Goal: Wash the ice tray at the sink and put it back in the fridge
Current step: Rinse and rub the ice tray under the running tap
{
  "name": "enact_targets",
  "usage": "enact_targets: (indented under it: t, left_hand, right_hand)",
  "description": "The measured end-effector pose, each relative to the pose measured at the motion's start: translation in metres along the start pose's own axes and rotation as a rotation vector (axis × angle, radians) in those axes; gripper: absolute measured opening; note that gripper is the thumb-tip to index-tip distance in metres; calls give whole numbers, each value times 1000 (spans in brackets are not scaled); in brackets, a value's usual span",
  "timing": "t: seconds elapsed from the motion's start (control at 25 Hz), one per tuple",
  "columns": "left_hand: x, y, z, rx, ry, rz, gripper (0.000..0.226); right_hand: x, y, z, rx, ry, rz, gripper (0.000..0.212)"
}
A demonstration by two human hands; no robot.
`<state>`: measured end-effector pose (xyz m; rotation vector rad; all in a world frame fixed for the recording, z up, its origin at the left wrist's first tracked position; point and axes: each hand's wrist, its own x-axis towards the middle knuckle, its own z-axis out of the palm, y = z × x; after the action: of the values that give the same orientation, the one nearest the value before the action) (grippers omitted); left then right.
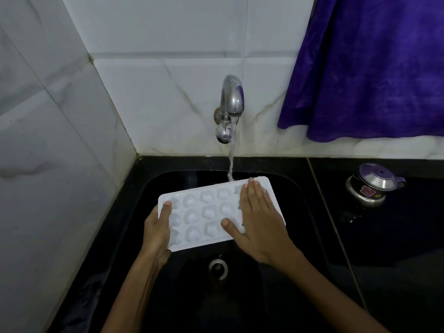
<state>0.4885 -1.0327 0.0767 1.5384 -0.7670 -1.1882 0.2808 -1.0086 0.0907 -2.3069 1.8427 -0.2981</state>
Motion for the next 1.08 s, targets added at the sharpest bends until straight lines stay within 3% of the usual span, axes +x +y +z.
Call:
enact_targets:
  t: [0.16,0.4,0.68,0.92,1.08]
  left_hand:
    - [2,4,-2,41,50,43,25]
    - [0,-2,-1,-9,28,6,24]
    - [3,1,6,7,20,45,21]
    - [2,-4,15,0,51,10,37]
    - [5,1,36,-26,74,-93,47]
  right_hand:
    - [-14,-14,10,-11,-91,-286,86]
    - [-18,2,2,-1,-31,-49,95]
    - [-29,-7,8,-27,-75,-285,82]
    - [-17,9,-1,-26,-26,-65,88]
    - [-20,-12,9,-32,-80,-298,79]
